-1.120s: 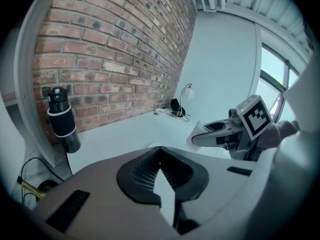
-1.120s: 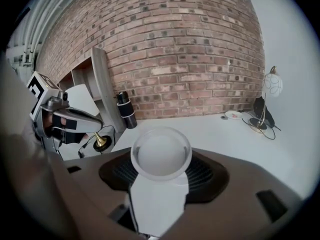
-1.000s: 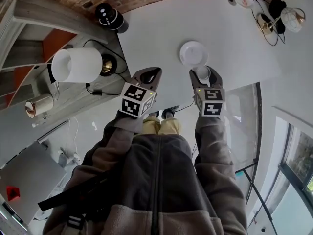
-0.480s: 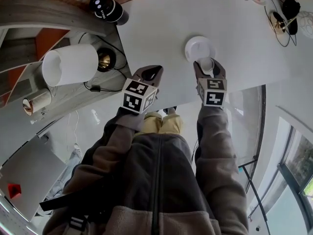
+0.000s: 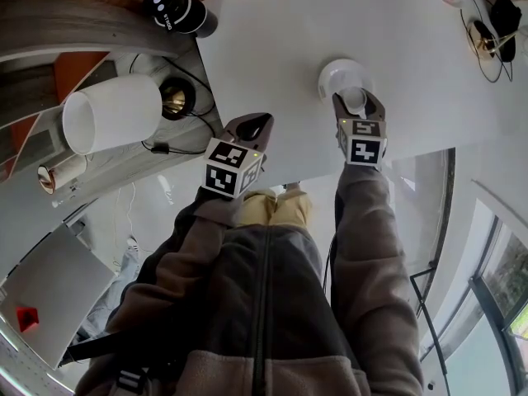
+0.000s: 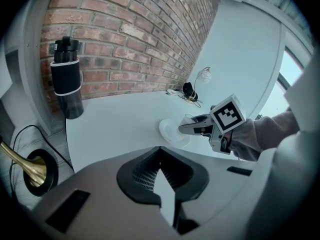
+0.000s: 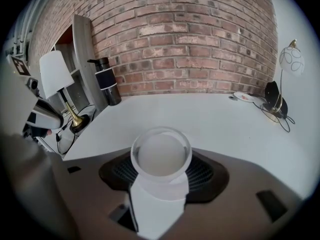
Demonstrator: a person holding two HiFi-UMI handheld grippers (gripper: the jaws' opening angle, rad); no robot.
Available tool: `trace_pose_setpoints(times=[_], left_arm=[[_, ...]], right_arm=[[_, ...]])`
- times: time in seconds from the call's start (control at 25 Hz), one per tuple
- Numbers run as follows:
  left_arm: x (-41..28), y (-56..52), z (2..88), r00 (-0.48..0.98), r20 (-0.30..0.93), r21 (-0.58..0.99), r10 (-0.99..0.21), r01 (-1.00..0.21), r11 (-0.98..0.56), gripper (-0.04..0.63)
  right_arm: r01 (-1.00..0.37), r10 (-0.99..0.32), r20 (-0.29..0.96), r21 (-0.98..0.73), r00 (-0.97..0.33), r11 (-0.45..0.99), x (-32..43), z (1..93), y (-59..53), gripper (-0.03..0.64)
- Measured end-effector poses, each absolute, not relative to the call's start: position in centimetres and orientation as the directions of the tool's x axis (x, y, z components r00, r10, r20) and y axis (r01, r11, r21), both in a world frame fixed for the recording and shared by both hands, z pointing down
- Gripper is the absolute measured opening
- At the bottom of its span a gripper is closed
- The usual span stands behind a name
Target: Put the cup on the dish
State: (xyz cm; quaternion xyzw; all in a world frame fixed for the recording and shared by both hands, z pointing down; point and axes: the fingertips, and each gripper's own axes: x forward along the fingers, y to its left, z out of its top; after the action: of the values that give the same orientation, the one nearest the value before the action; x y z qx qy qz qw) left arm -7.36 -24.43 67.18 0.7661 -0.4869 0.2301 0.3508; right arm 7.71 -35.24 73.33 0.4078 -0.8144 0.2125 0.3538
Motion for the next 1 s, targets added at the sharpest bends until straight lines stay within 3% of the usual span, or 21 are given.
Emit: trace_pose_setpoints(times=[1.0], left_arm=[[-7.7, -24.3, 68.7, 0.411, 0.712, 0.318, -0.569, -0.912, -0.260, 0.005]], right_arm=[[-0.793, -0.542, 0.719, -0.021, -0.435, 0.609, 7.3, 75.5, -37.1, 0.262]])
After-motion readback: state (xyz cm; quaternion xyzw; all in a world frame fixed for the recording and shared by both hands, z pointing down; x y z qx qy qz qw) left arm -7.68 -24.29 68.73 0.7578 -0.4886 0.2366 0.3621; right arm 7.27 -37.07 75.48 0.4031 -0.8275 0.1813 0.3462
